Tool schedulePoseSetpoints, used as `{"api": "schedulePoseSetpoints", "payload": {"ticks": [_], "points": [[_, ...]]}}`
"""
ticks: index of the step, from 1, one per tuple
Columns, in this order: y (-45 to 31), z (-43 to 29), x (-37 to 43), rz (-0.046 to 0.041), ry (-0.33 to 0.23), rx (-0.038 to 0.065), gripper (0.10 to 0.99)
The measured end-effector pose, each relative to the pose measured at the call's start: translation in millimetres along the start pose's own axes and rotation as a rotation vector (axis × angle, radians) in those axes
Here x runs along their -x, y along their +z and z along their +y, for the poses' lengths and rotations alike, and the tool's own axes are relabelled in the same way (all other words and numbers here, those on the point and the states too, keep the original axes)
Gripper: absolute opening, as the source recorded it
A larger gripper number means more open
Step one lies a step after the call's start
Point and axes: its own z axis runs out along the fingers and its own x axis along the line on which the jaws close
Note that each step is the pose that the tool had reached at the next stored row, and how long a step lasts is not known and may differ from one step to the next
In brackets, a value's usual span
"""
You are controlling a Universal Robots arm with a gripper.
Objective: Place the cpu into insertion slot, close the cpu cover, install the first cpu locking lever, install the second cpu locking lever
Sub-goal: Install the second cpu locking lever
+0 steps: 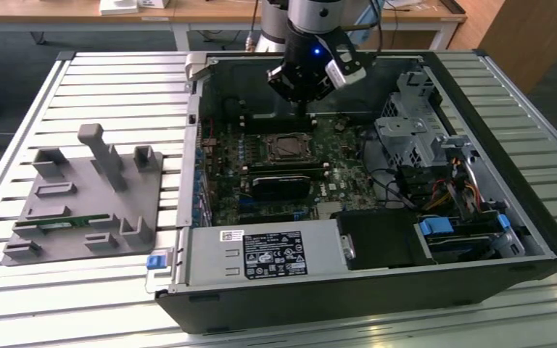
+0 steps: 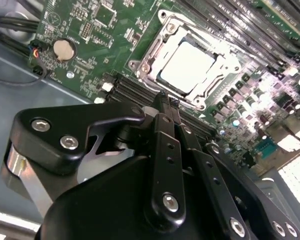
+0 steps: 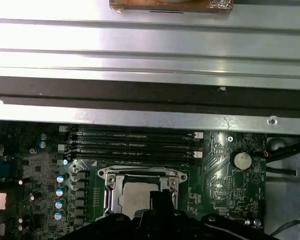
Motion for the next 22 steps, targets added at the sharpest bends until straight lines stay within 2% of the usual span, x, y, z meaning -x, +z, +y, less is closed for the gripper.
{"api": "schedulePoseSetpoints", "payload": {"ticks": [4, 11, 22], "points": [[-0.5, -9.0, -0.6, 0.0, 0.0, 0.0, 0.106], [-1.0, -20.0, -3.3, -0.0001, 0.0, 0.0, 0.106], [-0.7, -24.9, -4.6, -0.0001, 0.001, 0.001, 0.106]]}}
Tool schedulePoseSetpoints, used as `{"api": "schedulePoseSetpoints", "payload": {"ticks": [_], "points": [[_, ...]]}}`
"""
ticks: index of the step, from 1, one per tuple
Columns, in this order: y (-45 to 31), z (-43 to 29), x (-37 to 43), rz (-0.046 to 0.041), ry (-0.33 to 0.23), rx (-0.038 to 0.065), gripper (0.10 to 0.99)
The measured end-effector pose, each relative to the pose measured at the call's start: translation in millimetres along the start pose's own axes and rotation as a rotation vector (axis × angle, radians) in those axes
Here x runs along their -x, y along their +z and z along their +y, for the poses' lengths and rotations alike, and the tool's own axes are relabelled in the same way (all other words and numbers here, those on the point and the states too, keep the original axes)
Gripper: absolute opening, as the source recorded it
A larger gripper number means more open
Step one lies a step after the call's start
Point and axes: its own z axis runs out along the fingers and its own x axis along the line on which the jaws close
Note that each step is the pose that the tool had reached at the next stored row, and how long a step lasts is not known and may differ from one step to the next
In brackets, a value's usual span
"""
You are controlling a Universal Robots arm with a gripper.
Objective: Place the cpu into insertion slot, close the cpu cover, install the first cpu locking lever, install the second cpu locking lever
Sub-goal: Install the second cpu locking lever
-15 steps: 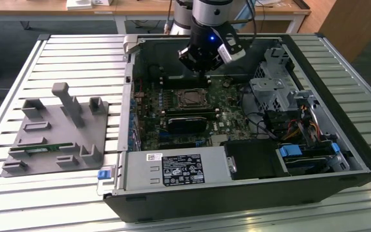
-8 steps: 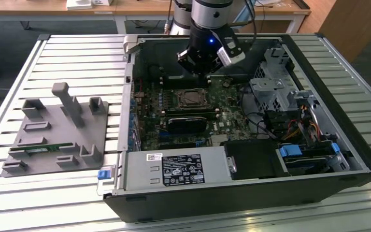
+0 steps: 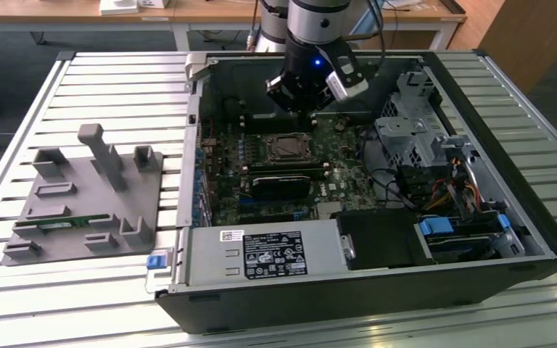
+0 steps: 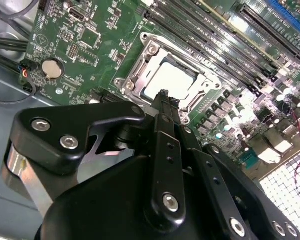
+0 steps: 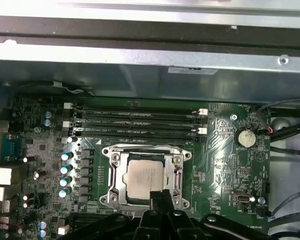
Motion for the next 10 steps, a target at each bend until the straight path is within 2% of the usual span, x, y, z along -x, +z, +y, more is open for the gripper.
{"api": "schedulePoseSetpoints", "payload": {"ticks": [7, 10], "points": [[0.4, -5.6, -0.1, 0.0005, 0.0, 0.0, 0.106], [0.7, -9.2, -0.2, 0.0042, 0.001, 0.0, 0.106]]}}
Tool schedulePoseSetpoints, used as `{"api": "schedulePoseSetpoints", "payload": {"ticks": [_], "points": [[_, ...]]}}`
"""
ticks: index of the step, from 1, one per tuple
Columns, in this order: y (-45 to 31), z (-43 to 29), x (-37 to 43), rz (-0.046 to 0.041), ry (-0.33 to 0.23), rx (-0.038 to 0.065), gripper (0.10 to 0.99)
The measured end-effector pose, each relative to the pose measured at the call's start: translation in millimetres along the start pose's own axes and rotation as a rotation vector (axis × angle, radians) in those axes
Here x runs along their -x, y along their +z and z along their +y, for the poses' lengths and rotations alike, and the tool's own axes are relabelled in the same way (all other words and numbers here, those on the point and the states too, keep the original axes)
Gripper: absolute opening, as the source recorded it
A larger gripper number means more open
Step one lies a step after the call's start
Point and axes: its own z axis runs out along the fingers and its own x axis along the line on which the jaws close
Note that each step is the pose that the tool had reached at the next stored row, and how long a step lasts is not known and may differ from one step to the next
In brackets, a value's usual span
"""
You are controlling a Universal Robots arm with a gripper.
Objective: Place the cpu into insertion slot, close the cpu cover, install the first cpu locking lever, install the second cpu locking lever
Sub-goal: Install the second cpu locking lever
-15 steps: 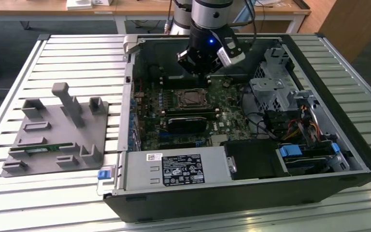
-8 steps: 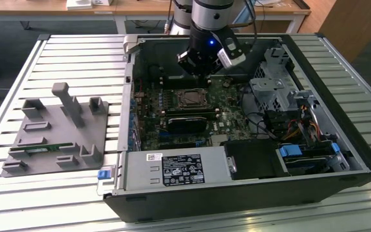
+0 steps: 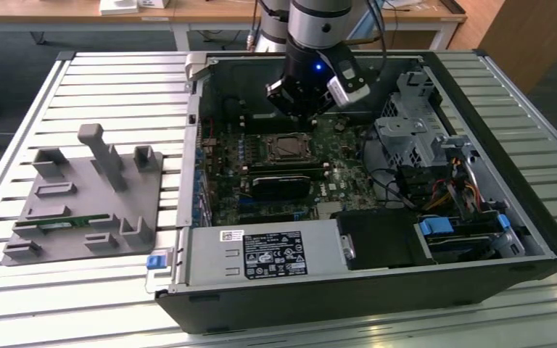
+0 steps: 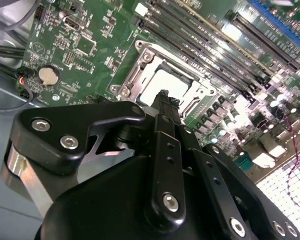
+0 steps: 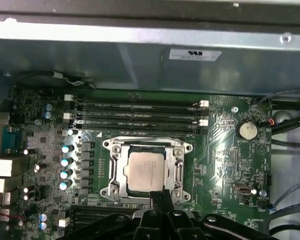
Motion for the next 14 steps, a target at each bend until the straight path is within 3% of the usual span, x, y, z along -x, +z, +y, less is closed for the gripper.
{"api": "schedulePoseSetpoints", "payload": {"ticks": [4, 10, 14], "points": [[2.0, -7.3, -0.1, 0.0007, 0.0, 0.001, 0.106], [9.2, -8.6, -0.1, 0.0022, 0.0, 0.001, 0.106], [11.4, -14.2, -0.2, 0.0023, 0.0, 0.001, 0.106]]}}
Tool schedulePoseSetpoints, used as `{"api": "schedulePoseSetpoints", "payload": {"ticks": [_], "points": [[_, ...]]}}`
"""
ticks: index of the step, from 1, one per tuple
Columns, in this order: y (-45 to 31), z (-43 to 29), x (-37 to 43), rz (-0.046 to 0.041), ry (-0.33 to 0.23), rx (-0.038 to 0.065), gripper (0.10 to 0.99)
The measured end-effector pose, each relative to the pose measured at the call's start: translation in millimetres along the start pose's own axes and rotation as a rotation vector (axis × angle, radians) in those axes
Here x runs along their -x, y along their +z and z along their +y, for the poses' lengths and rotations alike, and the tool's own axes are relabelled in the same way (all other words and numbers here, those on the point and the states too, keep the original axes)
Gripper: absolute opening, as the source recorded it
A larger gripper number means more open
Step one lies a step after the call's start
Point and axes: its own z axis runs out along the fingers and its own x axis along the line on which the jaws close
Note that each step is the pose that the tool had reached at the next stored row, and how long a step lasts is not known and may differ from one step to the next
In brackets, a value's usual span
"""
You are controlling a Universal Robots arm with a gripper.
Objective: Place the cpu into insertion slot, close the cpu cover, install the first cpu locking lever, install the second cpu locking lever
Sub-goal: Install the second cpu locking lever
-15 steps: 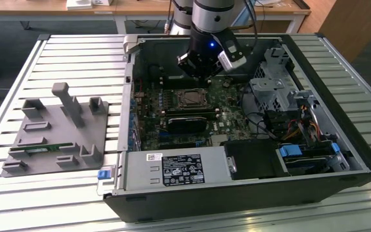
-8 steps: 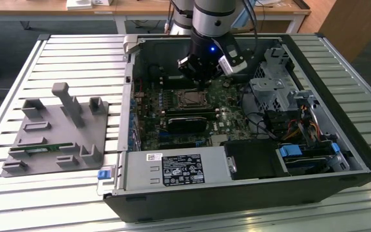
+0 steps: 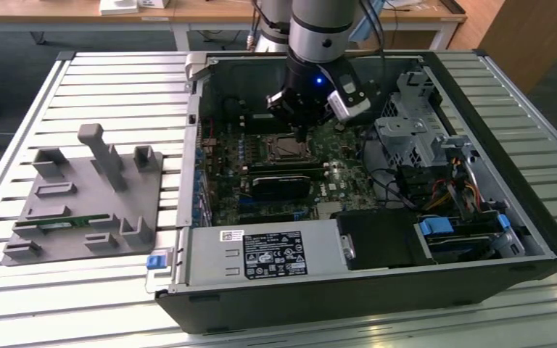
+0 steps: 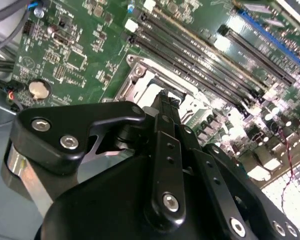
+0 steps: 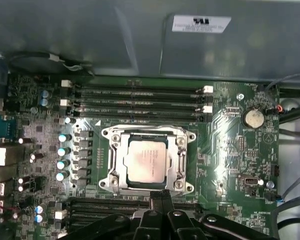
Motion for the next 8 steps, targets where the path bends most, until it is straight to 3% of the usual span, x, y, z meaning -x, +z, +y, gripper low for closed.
{"api": "schedulePoseSetpoints", "payload": {"ticks": [4, 8], "points": [[2.7, -3.2, -1.1, -0.0001, 0.0, 0.003, 0.106], [3.2, -3.8, -1.2, 0.0007, 0.004, 0.038, 0.106]]}}
